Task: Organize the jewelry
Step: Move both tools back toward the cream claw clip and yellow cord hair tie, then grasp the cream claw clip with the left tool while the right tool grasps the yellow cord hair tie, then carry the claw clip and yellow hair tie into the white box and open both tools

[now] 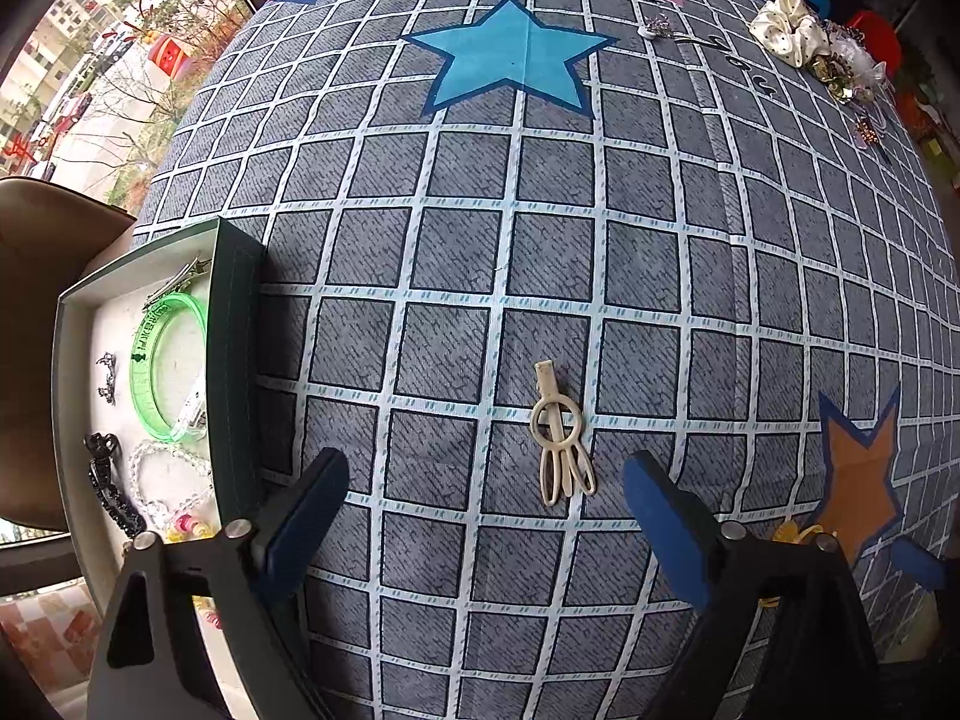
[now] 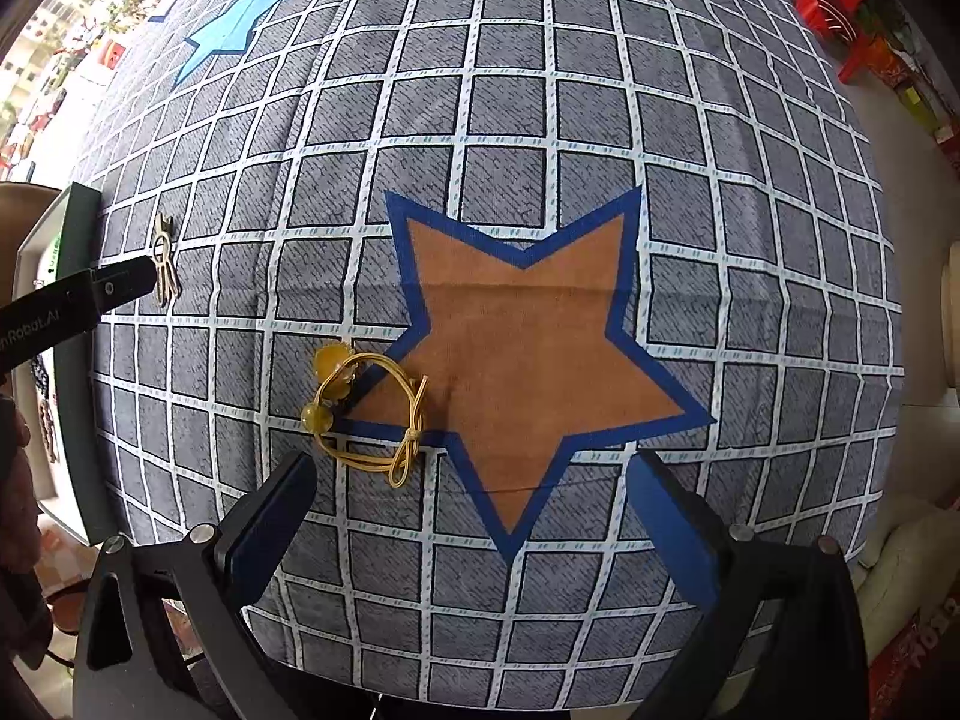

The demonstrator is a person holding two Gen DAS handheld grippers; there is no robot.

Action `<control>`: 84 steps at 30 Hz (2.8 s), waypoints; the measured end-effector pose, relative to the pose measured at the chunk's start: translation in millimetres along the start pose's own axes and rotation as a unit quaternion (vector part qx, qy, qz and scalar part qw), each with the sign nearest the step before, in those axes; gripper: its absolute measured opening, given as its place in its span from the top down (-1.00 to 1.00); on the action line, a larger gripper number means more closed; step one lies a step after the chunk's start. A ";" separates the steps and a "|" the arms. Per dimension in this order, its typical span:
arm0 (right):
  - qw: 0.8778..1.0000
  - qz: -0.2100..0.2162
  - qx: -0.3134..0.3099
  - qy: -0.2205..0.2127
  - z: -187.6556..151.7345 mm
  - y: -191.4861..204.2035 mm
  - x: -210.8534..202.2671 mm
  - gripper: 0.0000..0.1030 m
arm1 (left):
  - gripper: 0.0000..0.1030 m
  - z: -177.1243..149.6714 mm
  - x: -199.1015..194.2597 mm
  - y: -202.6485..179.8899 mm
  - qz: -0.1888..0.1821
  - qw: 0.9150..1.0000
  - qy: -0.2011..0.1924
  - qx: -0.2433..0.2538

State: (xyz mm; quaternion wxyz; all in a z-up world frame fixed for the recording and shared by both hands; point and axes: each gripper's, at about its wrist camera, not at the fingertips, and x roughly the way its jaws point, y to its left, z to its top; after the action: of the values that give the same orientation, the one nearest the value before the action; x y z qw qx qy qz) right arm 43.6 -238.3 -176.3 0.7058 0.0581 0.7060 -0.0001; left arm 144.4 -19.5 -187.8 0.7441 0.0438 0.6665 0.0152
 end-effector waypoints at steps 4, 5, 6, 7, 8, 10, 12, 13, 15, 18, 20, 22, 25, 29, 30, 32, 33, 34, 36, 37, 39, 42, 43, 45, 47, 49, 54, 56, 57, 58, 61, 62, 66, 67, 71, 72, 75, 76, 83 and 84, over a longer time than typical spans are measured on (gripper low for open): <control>1.000 -0.004 -0.019 0.000 4.1 0.6 12.5 -0.83 | -0.81 4.8 14.1 -9.7 0.007 1.000 0.005 -0.002; 1.000 -0.004 -0.023 -0.001 4.8 0.8 14.7 -0.82 | -0.71 5.5 15.1 -9.9 0.007 1.000 0.005 -0.002; 1.000 -0.006 -0.027 -0.002 4.9 2.0 15.3 -0.80 | -0.64 4.2 17.0 -10.6 0.007 1.000 0.005 -0.002; 1.000 -0.007 -0.030 -0.004 5.6 1.8 15.1 -0.79 | -0.62 3.6 18.3 -11.3 0.001 1.000 0.003 -0.003; 0.999 -0.009 -0.033 -0.005 6.3 2.3 15.9 -0.79 | -0.62 4.3 18.2 -11.4 0.001 1.000 0.002 -0.003; 0.999 -0.010 -0.039 -0.005 9.6 4.9 17.5 -0.70 | -0.62 1.3 18.2 -14.2 0.001 1.000 -0.002 -0.001; 0.999 -0.017 -0.045 -0.004 11.9 10.6 21.9 -0.58 | -0.62 2.8 19.0 -13.6 -0.001 1.000 -0.005 -0.001; 0.998 -0.024 -0.052 -0.010 12.6 12.2 21.2 -0.56 | -0.56 4.7 21.4 -11.6 -0.005 1.000 -0.005 -0.002; 0.997 -0.031 -0.066 -0.014 14.6 23.7 28.7 -0.55 | -0.36 4.6 17.7 -12.3 -0.022 1.000 -0.006 -0.003; 0.995 -0.039 -0.084 -0.023 12.1 47.4 37.2 -0.46 | -0.11 2.5 13.3 -16.0 -0.029 1.000 -0.007 0.008; 0.995 -0.040 -0.093 -0.024 11.3 61.7 41.1 -0.40 | 0.28 1.6 11.7 -18.9 -0.034 0.999 -0.008 0.014; 0.994 -0.039 -0.102 -0.025 11.5 73.1 42.8 -0.29 | 0.48 0.7 10.4 -27.3 -0.037 0.999 -0.006 0.023; 0.992 -0.038 -0.113 -0.028 14.1 89.7 40.8 0.04 | 0.48 -0.1 6.7 -33.1 -0.043 0.999 -0.006 0.030; 0.991 -0.040 -0.123 -0.028 18.0 106.1 38.8 0.94 | 0.48 -6.2 -2.5 -28.1 -0.051 0.998 -0.010 0.029; 0.992 -0.037 -0.119 -0.028 20.8 106.5 35.6 0.94 | 0.48 -6.5 -4.2 -25.3 -0.053 0.998 -0.011 0.029; 0.994 -0.022 -0.104 -0.026 24.6 106.6 32.5 0.94 | 0.48 -7.1 -10.3 -21.9 -0.056 0.998 -0.015 0.027; 0.995 -0.012 -0.095 -0.025 27.1 102.9 31.5 0.94 | 0.48 -7.5 -13.5 -19.9 -0.058 0.998 -0.016 0.026; 0.996 -0.002 -0.087 -0.025 29.3 100.6 30.4 0.94 | 0.48 -8.0 -16.7 -17.6 -0.060 0.998 -0.018 0.025; 0.997 0.020 -0.072 -0.027 33.0 96.8 26.5 0.94 | 0.48 -10.8 -24.4 -12.4 -0.063 0.997 -0.022 0.026; 0.997 0.028 -0.066 -0.027 34.7 96.3 24.7 0.94 | 0.48 -12.2 -28.5 -9.9 -0.065 0.997 -0.024 0.027; 0.997 0.041 -0.052 -0.025 38.4 92.8 22.5 0.94 | 0.48 -16.5 -34.9 -6.3 -0.067 0.997 -0.026 0.027; 0.998 0.048 -0.038 -0.026 43.7 88.3 18.5 0.94 | 0.48 -25.8 -43.2 -0.3 -0.069 0.997 -0.031 0.028; 0.998 0.050 -0.034 -0.026 44.6 86.2 16.8 0.94 | 0.48 -27.9 -45.6 1.3 -0.069 0.997 -0.032 0.028; 0.998 0.054 -0.028 -0.025 48.4 80.2 13.4 0.94 | 0.48 -31.6 -49.4 2.7 -0.071 0.997 -0.033 0.030; 0.998 0.055 -0.024 -0.025 51.3 78.4 9.7 0.94 | 0.48 -38.3 -54.8 8.4 -0.070 0.996 -0.036 0.032; 0.998 0.056 -0.021 -0.026 49.2 71.9 4.9 0.94 | 0.48 -44.0 -57.7 13.4 -0.069 0.996 -0.039 0.034; 0.998 0.060 -0.021 -0.027 38.5 53.9 -12.0 0.94 | 0.48 -65.2 -70.6 39.8 -0.070 0.996 -0.048 0.028; 0.997 0.060 -0.024 -0.029 33.7 51.8 -19.1 0.94 | 0.48 -72.9 -75.9 49.0 -0.071 0.996 -0.050 0.023; 0.997 0.060 -0.026 -0.030 33.5 53.8 -21.9 0.94 | 0.48 -69.9 -71.7 58.2 -0.072 0.996 -0.051 0.021; 0.997 0.059 -0.029 -0.031 33.8 57.7 -23.6 0.94 | 0.48 -71.6 -72.3 61.8 -0.072 0.996 -0.052 0.018; 0.997 0.059 -0.039 -0.035 38.0 78.0 -26.1 0.94 | 0.48 -70.1 -69.2 75.7 -0.071 0.996 -0.056 0.010; 0.997 0.060 -0.043 -0.037 38.9 84.4 -27.7 0.94 | 0.48 -72.8 -70.5 81.0 -0.071 0.996 -0.057 0.007; 0.995 0.063 -0.061 -0.044 41.7 111.1 -31.9 0.94 | 0.48 -79.7 -74.6 97.7 -0.069 0.996 -0.062 -0.011; 0.995 0.064 -0.067 -0.046 44.2 119.7 -33.2 0.94 | 0.48 -82.2 -75.4 102.6 -0.068 0.996 -0.063 -0.016; 0.992 0.068 -0.091 -0.054 52.4 155.4 -38.0 0.94 | 0.48 -94.3 -77.7 124.8 -0.064 0.995 -0.066 -0.036; 0.991 0.069 -0.098 -0.057 51.3 159.2 -40.3 0.94 | 0.48 -97.0 -77.9 130.1 -0.063 0.995 -0.066 -0.042; 0.988 0.077 -0.117 -0.063 48.3 174.5 -50.0 0.94 | 0.48 -106.1 -78.5 147.3 -0.059 0.994 -0.067 -0.060; 0.987 0.080 -0.124 -0.064 45.6 177.0 -54.2 0.94 | 0.48 -109.5 -78.5 153.5 -0.058 0.994 -0.067 -0.066; 0.977 0.098 -0.178 -0.068 34.1 217.7 -69.6 0.94 | 0.48 -134.5 -78.9 195.3 -0.047 0.991 -0.067 -0.110; 0.975 0.100 -0.186 -0.067 33.0 224.5 -71.3 0.94 | 0.48 -137.7 -78.6 201.2 -0.045 0.990 -0.066 -0.117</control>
State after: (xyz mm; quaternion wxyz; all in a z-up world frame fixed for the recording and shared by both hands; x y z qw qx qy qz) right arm 94.8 -23.9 -86.9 0.7465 -0.0041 0.6351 0.1982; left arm 6.1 180.6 -107.5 0.7864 -0.0726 0.6108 0.0562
